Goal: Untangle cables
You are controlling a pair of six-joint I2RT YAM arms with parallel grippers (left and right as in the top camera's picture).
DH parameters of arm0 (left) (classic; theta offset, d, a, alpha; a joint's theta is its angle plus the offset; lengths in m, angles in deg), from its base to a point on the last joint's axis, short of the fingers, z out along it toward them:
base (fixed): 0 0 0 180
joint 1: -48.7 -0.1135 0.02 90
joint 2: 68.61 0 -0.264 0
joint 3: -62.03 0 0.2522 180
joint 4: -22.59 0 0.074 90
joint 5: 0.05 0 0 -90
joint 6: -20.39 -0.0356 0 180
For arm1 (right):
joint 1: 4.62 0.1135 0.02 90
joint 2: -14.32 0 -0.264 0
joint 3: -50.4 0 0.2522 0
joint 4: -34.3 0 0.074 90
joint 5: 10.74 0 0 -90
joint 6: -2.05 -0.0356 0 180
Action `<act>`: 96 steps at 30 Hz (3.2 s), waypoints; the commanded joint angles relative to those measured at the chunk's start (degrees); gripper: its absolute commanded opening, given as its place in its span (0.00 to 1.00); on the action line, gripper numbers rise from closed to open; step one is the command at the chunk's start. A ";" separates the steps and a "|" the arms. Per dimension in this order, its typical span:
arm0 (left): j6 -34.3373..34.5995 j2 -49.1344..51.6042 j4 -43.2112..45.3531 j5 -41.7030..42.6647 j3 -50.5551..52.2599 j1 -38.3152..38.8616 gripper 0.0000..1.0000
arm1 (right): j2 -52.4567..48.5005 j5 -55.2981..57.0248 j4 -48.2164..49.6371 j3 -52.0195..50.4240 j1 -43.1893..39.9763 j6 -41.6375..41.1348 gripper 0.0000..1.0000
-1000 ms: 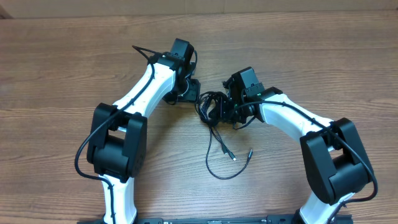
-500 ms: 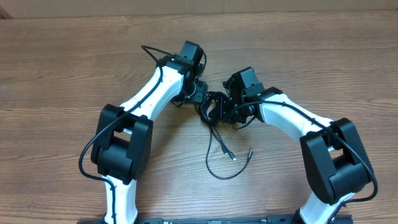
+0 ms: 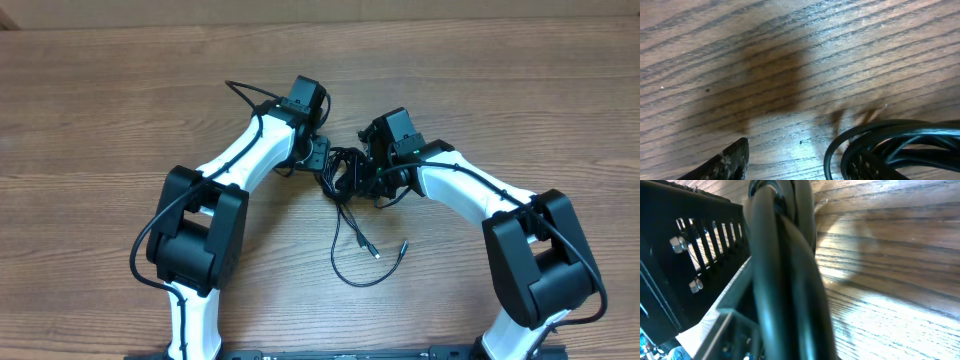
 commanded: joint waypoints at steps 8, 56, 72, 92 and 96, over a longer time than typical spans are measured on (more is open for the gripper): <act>0.83 -0.39 0.15 -3.52 0.90 0.28 0.64 | 0.85 -0.13 0.35 0.02 -0.13 0.22 0.04; 8.63 5.03 -18.75 -8.92 -1.53 -28.26 0.73 | 0.81 9.90 -0.66 -0.37 -0.13 -3.48 0.04; 2.03 3.21 -24.06 6.36 -6.29 -35.85 0.68 | 0.81 9.42 -1.01 -0.37 -0.13 -3.45 0.04; 3.10 -10.62 -26.18 6.56 -8.79 -18.27 0.53 | 0.81 8.37 -0.96 -0.35 -0.13 -3.43 0.04; 3.39 -7.93 -25.64 6.56 -8.74 -12.33 0.31 | 0.81 8.39 -0.96 -0.35 -0.13 -3.45 0.04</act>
